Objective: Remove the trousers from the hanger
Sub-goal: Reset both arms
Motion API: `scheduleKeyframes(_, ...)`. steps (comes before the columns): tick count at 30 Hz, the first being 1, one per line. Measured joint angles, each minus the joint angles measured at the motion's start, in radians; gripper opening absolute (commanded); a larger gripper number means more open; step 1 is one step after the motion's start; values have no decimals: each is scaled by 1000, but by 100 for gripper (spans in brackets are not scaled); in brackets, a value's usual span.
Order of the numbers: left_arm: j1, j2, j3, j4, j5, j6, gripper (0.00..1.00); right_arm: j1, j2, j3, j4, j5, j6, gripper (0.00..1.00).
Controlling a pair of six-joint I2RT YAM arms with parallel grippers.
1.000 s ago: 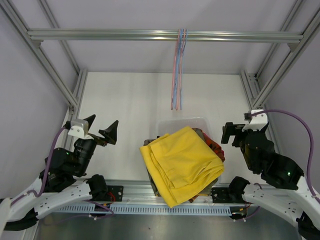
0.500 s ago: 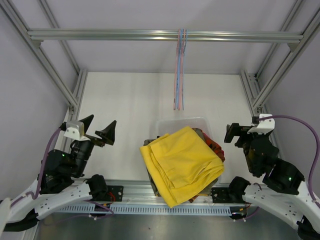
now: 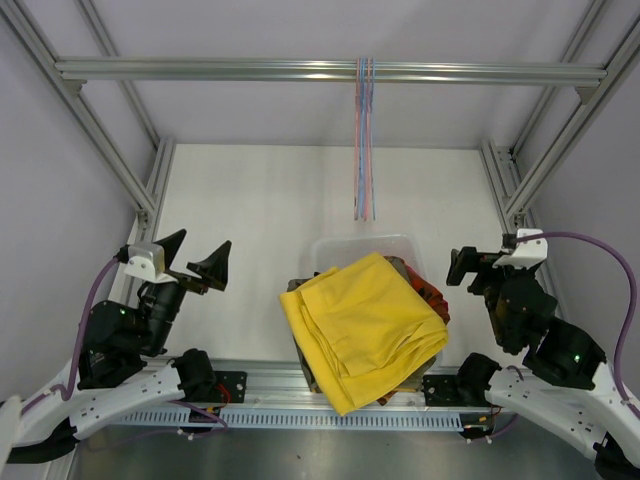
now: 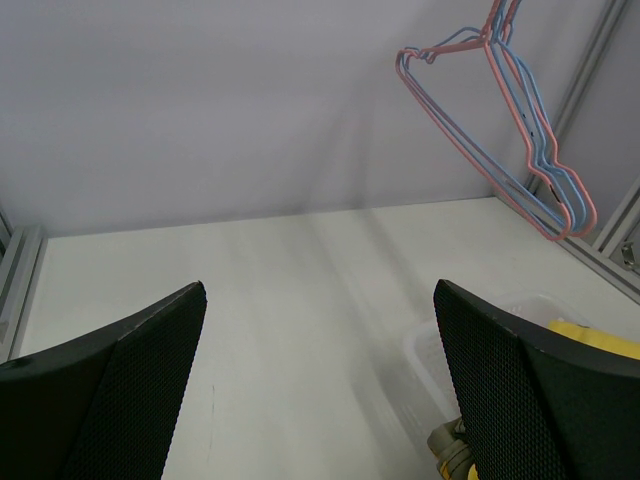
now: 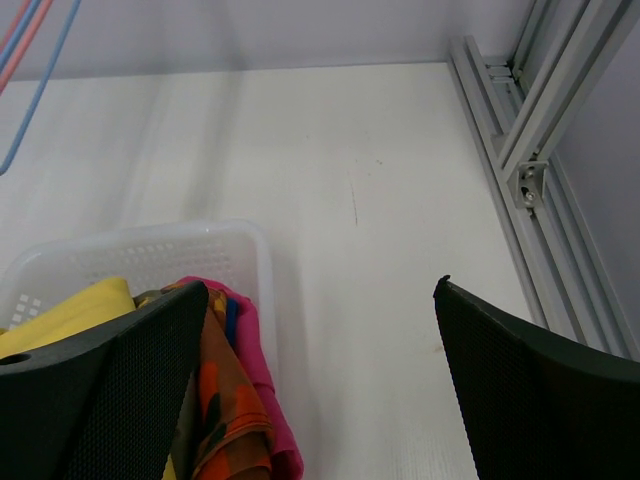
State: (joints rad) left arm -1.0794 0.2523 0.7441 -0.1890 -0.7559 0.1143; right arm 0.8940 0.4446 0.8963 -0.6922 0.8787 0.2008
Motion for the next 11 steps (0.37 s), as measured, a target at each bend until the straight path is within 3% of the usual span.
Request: scheduleKeyframes(11,0,-7,-6,2,-1,0,99,1,-54,-23,52,-103,-16,100)
